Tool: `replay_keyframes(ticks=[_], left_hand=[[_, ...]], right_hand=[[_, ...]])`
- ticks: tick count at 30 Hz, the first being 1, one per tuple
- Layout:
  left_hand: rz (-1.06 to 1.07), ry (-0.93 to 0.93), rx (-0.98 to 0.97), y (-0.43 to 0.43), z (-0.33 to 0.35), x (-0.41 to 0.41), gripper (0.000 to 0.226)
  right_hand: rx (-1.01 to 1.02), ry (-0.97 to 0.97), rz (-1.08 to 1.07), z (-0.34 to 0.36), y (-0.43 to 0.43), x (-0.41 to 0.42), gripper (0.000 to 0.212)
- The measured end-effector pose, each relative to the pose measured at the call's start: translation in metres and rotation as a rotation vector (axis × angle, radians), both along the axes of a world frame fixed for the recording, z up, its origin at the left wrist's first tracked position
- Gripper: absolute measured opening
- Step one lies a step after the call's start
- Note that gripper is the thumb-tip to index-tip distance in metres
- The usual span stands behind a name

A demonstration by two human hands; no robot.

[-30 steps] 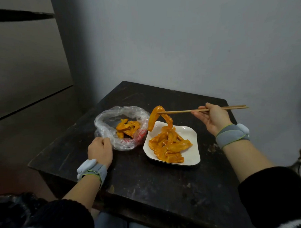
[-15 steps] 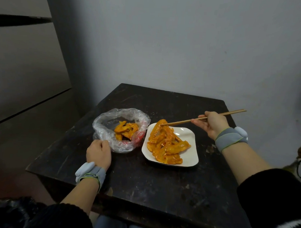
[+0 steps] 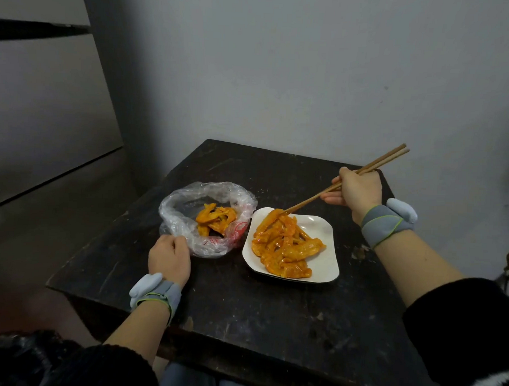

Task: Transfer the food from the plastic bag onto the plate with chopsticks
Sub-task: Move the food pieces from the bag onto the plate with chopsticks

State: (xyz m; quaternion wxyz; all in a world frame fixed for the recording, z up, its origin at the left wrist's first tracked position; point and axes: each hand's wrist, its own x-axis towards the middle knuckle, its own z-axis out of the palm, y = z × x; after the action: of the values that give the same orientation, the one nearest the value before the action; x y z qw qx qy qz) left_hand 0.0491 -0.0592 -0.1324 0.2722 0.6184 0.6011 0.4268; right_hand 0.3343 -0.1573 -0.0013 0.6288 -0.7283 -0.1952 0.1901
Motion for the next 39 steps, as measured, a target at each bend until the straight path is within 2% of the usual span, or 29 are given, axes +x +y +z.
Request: replay_keyframes(ticks=[10,19,29,32,39], left_hand=[[0.0,0.004,-0.004,0.0,0.0,0.001,0.033],[-0.013,0.003,0.013,0.0,-0.001,-0.001,0.033],[-0.004,0.005,-0.015,0.0,-0.001,0.0,0.032],[-0.01,0.005,-0.02,0.001,-0.001,0.0,0.032],[-0.018,0.014,-0.01,0.0,-0.001,-0.001,0.033]], right_hand=[[-0.084,-0.067,0.087,0.01,-0.002,-0.014,0.026],[-0.135,-0.049,0.126,0.017,-0.011,-0.016,0.025],[-0.064,-0.145,0.034,0.025,-0.008,-0.008,0.025],[-0.039,-0.138,0.094,0.021,-0.007,-0.015,0.025],[-0.157,-0.216,0.183,0.011,-0.006,-0.022,0.021]])
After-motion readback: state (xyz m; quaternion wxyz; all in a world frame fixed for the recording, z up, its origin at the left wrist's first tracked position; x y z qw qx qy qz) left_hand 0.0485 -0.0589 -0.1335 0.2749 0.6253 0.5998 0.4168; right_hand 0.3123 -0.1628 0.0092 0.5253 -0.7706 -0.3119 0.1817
